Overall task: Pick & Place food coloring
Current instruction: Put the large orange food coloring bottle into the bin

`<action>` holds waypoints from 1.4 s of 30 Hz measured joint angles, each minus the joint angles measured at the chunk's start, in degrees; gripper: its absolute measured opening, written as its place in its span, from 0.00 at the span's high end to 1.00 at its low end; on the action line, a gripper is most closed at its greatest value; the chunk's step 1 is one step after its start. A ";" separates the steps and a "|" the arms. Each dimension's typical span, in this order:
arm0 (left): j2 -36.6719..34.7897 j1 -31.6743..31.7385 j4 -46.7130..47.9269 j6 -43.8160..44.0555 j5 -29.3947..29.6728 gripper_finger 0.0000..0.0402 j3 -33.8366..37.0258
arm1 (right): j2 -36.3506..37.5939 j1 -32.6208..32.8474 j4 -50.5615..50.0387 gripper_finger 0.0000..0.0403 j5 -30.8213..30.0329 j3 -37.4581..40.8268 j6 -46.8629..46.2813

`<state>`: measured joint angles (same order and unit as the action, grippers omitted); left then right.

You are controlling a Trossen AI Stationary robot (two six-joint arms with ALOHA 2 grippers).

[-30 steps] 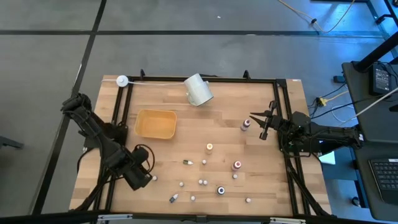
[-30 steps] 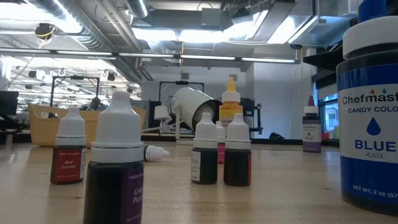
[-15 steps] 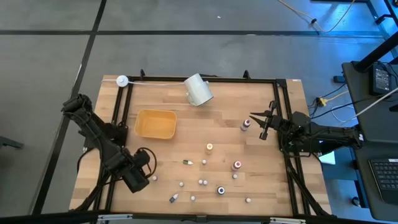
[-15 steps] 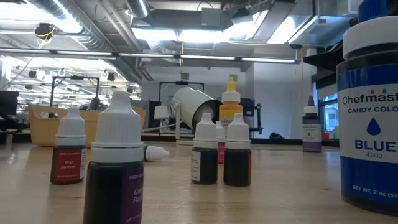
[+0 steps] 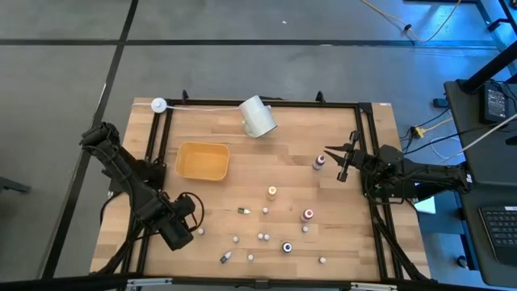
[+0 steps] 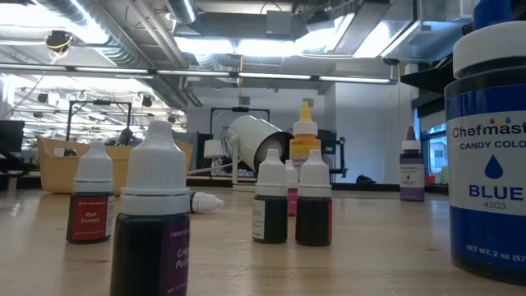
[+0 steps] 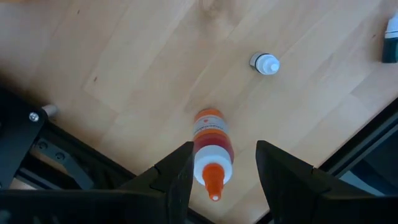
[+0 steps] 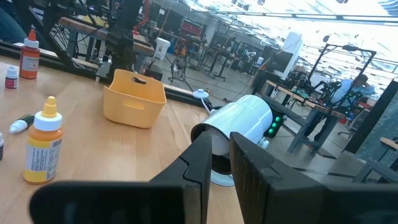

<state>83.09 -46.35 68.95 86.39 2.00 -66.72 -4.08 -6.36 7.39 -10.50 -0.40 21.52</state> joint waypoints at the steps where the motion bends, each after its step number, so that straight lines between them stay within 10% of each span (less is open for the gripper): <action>1: 0.00 0.00 0.02 0.04 0.00 0.56 0.00 | 0.00 0.01 -0.01 0.85 0.01 0.00 0.00; 13: 0.00 -0.02 -0.12 2.89 -0.04 0.40 0.00 | 0.00 0.01 -0.01 0.85 0.00 0.00 0.00; 42: -0.02 -0.02 -1.90 5.07 4.35 0.41 0.02 | 0.00 0.00 0.00 0.85 0.02 0.00 -0.36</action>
<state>83.07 -46.37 67.04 91.46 6.35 -66.70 -4.08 -6.36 7.39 -10.48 -0.40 21.15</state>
